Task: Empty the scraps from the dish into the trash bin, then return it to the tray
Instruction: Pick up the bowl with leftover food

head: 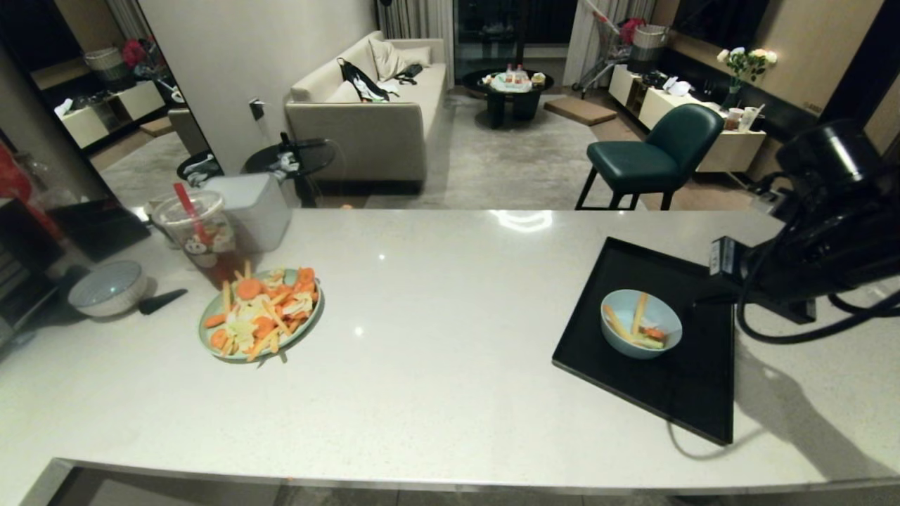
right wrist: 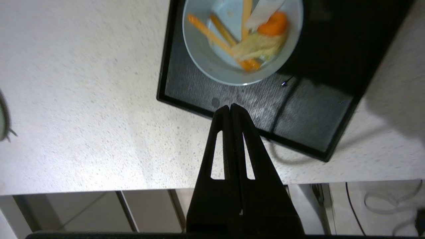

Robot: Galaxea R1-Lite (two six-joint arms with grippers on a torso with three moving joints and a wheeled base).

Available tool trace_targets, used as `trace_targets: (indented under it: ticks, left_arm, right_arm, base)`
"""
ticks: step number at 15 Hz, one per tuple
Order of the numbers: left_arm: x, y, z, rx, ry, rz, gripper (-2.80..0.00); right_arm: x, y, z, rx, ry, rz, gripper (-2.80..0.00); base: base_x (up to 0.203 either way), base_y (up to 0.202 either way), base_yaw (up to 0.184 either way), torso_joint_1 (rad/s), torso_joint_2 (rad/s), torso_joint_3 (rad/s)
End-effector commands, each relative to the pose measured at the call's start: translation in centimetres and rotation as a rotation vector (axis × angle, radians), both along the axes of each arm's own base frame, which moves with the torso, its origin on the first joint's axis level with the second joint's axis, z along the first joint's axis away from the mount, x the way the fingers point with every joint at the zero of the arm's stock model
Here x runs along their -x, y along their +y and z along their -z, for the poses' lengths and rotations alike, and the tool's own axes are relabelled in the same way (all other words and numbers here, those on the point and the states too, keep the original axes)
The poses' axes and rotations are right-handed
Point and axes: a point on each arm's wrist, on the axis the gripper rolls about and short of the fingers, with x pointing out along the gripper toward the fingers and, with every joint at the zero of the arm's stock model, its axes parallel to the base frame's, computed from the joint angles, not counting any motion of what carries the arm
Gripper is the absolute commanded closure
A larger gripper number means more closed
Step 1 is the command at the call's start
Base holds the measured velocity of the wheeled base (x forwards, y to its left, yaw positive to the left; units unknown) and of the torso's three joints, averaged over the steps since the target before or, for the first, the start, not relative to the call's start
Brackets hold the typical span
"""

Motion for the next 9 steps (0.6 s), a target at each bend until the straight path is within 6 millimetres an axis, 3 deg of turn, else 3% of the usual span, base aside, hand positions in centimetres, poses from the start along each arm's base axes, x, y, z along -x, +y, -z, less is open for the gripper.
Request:
trace_targets:
  ticks: [1, 4, 5, 9]
  left_arm:
    - [0.0, 0.0, 0.0, 0.001, 0.000, 0.000, 0.00]
    - [0.0, 0.0, 0.0, 0.001, 0.001, -0.001, 0.00]
    - [0.0, 0.0, 0.0, 0.001, -0.001, -0.001, 0.00]
    - [0.0, 0.0, 0.0, 0.001, 0.001, 0.000, 0.00]
  right_arm:
    - [-2.6, 2.2, 2.9, 0.019, 0.109, -0.040, 0.00]
    - [-3.8, 3.1, 5.0, 0.099, 0.150, 0.012, 0.00]
    - [-4.3, 3.2, 5.1, 0.104, 0.151, 0.044, -2.80]
    - [-4.4, 3.1, 4.6, 0.089, 0.135, 0.063, -2.80]
  base:
    - [0.000, 0.000, 0.000, 0.000, 0.00, 0.000]
    - [0.000, 0.000, 0.000, 0.000, 0.00, 0.000]
    - [0.000, 0.000, 0.000, 0.000, 0.00, 0.000]
    - [0.000, 0.000, 0.000, 0.000, 0.00, 0.000]
